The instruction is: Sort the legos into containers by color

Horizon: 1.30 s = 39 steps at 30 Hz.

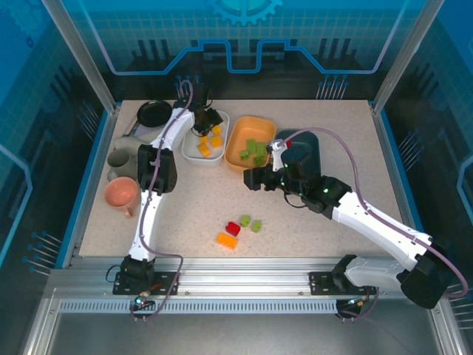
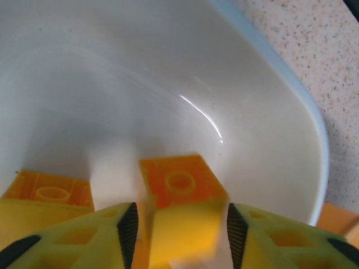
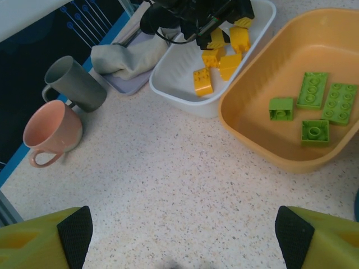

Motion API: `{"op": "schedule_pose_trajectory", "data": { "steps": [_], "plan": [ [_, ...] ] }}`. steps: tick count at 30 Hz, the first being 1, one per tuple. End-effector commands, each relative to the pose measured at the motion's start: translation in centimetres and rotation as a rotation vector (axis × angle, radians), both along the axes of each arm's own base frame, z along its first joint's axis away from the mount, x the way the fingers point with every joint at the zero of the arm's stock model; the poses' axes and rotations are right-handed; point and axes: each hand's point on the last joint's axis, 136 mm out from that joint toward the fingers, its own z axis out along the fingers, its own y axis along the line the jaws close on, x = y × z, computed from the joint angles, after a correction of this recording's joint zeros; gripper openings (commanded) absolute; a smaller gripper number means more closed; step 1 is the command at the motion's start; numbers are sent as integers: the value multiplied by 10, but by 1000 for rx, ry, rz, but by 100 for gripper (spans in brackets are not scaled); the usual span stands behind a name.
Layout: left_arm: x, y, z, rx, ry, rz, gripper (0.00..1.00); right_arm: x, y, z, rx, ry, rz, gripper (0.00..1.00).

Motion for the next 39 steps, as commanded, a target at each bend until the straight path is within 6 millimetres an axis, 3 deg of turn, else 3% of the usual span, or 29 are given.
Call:
{"op": "schedule_pose_trajectory", "data": {
  "steps": [1, 4, 9, 13, 15, 19, 22, 27, 30, 34, 39],
  "plan": [
    [9, -13, 25, -98, -52, -34, 56, -6, -8, -1, -75, -10, 10, 88],
    [8, -16, 43, -122, -72, -38, 61, -12, -15, -17, -177, 6, 47, 87],
    [-8, -15, 101, -148, -134, -30, 70, -31, -26, -59, -399, 125, 166, 85],
    [-42, -17, 147, -173, -192, -47, 74, -48, -20, -89, -538, 220, 287, 79],
    [-72, -16, 154, -170, -177, -62, 74, -57, -16, -99, -602, 232, 351, 78],
    [-137, -22, 154, -195, -155, -117, 75, -76, -15, -126, -722, 309, 429, 80],
    [-196, -30, 135, -199, -96, -169, 75, -90, -15, -149, -785, 363, 466, 80],
    [-287, -40, 116, -251, -46, -242, 77, -93, -3, -175, -804, 383, 501, 81],
    [-329, -41, 108, -269, -24, -269, 78, -93, 1, -189, -830, 414, 527, 78],
    [-368, -31, 98, -276, 8, -249, 78, -96, 6, -204, -837, 458, 551, 70],
    [-394, -20, 89, -294, 25, -207, 79, -93, 4, -214, -861, 456, 530, 65]
  ]
}}
